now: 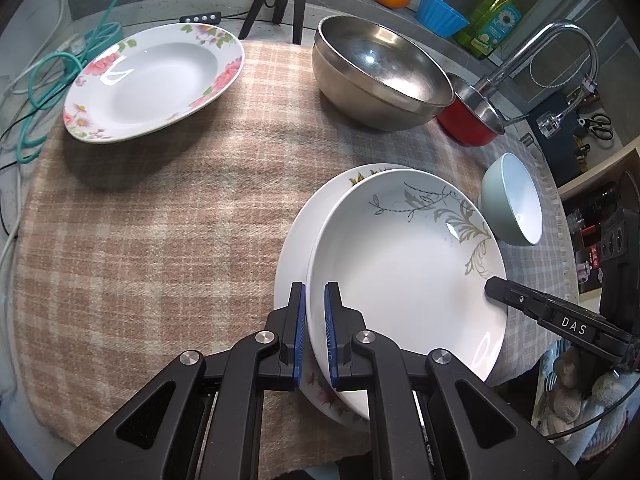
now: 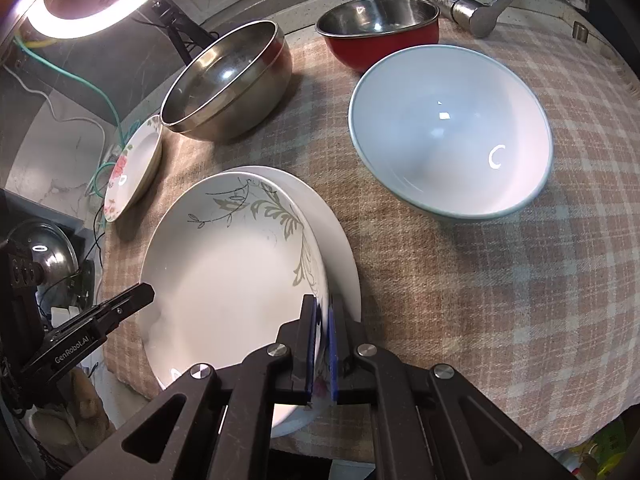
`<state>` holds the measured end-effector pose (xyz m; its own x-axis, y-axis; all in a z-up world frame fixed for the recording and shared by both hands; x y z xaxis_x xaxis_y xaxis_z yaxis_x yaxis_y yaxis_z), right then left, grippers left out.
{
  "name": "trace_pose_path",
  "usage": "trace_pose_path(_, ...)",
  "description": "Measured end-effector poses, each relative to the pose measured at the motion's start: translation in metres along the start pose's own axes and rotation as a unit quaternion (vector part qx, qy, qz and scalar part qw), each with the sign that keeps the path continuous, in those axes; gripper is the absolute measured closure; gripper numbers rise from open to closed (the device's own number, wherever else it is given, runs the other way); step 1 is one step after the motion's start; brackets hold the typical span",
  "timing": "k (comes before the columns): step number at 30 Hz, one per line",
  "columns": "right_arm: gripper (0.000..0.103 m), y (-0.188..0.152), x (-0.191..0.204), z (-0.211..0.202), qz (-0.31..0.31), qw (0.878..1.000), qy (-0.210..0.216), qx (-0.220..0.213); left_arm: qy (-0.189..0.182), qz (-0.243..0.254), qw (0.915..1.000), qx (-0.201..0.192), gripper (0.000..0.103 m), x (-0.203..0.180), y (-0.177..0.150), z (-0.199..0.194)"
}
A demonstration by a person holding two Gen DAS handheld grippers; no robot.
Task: Organize plates and bowls
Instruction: 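Open both grippers to release the stacked leaf-pattern plate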
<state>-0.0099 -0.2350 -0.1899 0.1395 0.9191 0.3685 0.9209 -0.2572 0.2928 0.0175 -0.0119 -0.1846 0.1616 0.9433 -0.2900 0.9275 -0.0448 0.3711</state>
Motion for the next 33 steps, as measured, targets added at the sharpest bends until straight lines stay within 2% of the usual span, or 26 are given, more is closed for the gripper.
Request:
trace_pose_path(13,0.094,-0.001,0.002,0.001,-0.004,1.000,0.000,0.002,0.002,0.002,0.9999,0.011,0.094,0.000,-0.001,0.004)
trace_pose_path(19,0.082,-0.003,0.005,-0.001,-0.003,1.000,0.002,0.000,-0.001,-0.011,0.9999,0.003,0.088,0.009,0.000,-0.005)
trace_pose_path(24,0.081,-0.003,0.005,-0.003,-0.004,1.000,-0.005,-0.002,0.000,-0.015,0.9998,-0.011,0.088,0.014,0.001,-0.016)
trace_pose_path(33,0.081,0.003,0.008,-0.026,-0.007,0.999,-0.014,-0.041,0.008,-0.035,0.9988,-0.032,0.088,0.035,0.005,-0.035)
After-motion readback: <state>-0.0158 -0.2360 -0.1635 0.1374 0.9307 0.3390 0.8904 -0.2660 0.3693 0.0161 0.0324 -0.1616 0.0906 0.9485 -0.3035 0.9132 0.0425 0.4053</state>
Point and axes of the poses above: each gripper's, at about its wrist camera, not at the fingertips, and z roughly the way its jaws point, x to its left, y to its top, the point moved 3 cm from there along z, roughly the way its jaws point, and after that the axes turned 3 degrees about -x, right-handed, at the moved point
